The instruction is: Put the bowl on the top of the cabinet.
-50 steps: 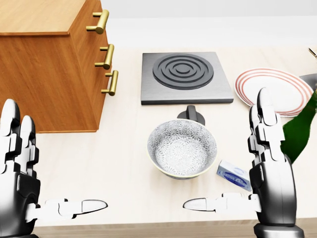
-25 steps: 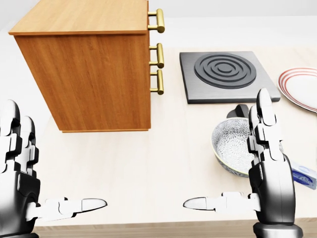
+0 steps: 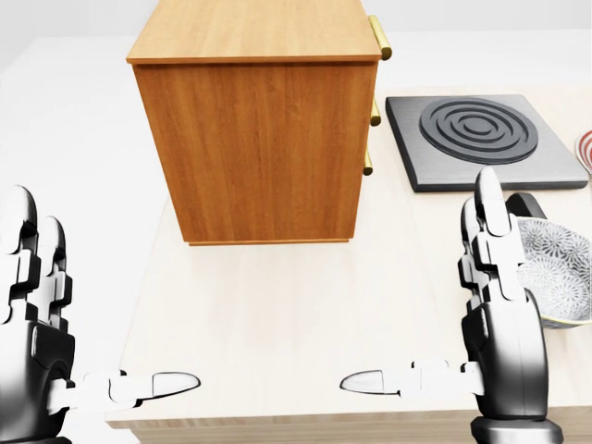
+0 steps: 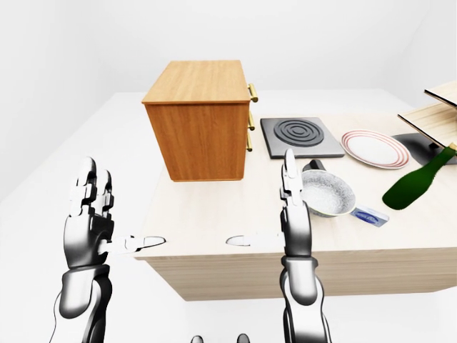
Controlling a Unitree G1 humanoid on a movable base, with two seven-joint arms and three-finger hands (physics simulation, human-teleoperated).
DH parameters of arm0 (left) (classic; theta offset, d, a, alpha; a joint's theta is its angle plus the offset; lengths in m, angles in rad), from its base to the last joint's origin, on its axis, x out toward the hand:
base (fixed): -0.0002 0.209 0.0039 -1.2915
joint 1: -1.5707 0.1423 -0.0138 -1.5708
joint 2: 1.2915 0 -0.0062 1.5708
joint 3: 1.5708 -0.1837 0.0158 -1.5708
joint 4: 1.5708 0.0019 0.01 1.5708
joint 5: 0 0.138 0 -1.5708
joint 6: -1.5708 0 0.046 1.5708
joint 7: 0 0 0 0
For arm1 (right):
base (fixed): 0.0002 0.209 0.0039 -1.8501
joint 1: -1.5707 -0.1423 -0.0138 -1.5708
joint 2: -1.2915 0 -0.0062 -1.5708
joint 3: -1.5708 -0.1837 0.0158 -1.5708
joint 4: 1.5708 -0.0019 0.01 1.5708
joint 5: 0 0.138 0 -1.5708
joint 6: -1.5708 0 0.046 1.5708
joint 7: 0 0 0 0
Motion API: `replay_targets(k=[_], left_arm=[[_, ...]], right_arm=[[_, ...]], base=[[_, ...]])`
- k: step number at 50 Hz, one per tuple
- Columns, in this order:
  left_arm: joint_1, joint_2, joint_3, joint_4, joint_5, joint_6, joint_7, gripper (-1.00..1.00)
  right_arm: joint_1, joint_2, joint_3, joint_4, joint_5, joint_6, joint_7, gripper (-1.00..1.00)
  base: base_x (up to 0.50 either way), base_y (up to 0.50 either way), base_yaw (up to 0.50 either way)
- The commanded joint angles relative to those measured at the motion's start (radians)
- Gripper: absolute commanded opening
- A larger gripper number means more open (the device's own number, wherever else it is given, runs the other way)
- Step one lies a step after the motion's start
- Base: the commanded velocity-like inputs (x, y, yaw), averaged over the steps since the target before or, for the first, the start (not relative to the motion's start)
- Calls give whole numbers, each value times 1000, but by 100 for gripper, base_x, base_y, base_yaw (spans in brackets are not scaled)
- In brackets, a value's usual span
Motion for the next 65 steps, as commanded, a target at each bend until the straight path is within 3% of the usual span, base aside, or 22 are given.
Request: replay_targets(k=[1,23,55,65], left_arm=[[2,0,-3,4,0,0,-2,100],[-7,-1,1,16,0,0,3,100],[-5,1,-5,38,-3,0,-4,100],[-5,3,-10,40,-2,0,-9,100]], right_arm=[[0,-1,2,10,1,0,3,100],[-10,-2,-6,22,6,0,-1,100],[-5,-2,2,29,5,0,6,100],[-3,-2,2,31,8,0,7,100]], base=[[0,10,0],[1,0,0],[39,0,0],[10,0,0]])
